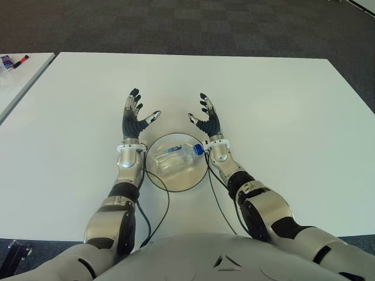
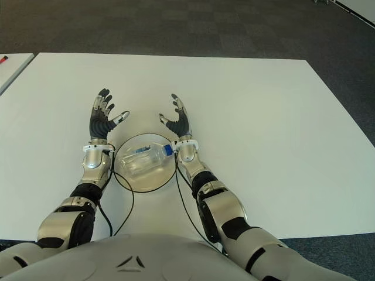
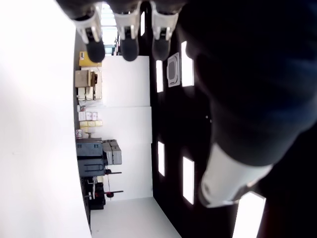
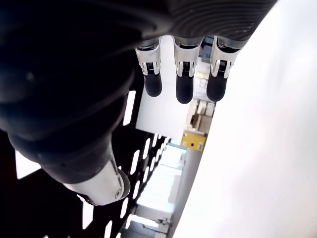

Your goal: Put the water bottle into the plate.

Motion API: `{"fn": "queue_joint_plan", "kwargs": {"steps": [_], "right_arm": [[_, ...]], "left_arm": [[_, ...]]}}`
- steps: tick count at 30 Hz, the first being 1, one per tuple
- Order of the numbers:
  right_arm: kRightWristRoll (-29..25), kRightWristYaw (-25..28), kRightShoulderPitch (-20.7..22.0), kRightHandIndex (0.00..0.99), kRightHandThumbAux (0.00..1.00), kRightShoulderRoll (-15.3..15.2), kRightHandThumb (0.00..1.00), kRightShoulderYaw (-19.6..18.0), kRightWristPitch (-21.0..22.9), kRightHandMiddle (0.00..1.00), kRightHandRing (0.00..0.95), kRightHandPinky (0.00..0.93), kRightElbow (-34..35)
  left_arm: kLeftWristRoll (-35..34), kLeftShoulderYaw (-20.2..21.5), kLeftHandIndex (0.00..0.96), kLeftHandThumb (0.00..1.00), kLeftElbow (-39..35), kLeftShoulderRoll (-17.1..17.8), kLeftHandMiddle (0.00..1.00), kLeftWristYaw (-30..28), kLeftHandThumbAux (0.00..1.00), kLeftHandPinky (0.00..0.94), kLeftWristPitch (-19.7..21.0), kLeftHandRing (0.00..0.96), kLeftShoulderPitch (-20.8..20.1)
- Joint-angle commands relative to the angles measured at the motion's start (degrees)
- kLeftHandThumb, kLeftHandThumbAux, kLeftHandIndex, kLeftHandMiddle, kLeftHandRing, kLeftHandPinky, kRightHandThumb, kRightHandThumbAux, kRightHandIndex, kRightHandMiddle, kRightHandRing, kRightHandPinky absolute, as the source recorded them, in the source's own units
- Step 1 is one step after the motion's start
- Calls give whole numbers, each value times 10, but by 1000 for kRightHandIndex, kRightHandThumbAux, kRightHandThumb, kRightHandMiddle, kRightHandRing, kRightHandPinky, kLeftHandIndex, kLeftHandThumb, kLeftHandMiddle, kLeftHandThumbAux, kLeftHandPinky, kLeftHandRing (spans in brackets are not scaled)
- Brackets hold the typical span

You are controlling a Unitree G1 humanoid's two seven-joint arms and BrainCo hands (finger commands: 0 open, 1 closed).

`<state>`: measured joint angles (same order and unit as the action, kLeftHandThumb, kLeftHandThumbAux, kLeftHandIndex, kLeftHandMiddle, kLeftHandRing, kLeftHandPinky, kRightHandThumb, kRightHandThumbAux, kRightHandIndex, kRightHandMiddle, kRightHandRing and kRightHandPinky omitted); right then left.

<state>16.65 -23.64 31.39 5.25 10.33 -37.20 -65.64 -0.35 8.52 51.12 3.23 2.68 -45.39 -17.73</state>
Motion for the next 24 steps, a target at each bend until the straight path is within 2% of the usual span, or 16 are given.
{"fn": "queue_joint_plan", "kwargs": {"steps": [1, 24], "right_arm": [[8, -13, -10, 73, 838, 23, 0, 6, 11, 94, 102, 134, -11], [17, -25, -10, 106, 811, 21, 0, 22, 26, 106, 110, 142, -5]], "left_arm": [[7, -7, 26, 16, -17, 4, 35, 0, 879, 96, 14, 45, 16], [-1, -7, 23, 13, -40, 11, 31, -16, 884, 81, 43, 41, 26]]}}
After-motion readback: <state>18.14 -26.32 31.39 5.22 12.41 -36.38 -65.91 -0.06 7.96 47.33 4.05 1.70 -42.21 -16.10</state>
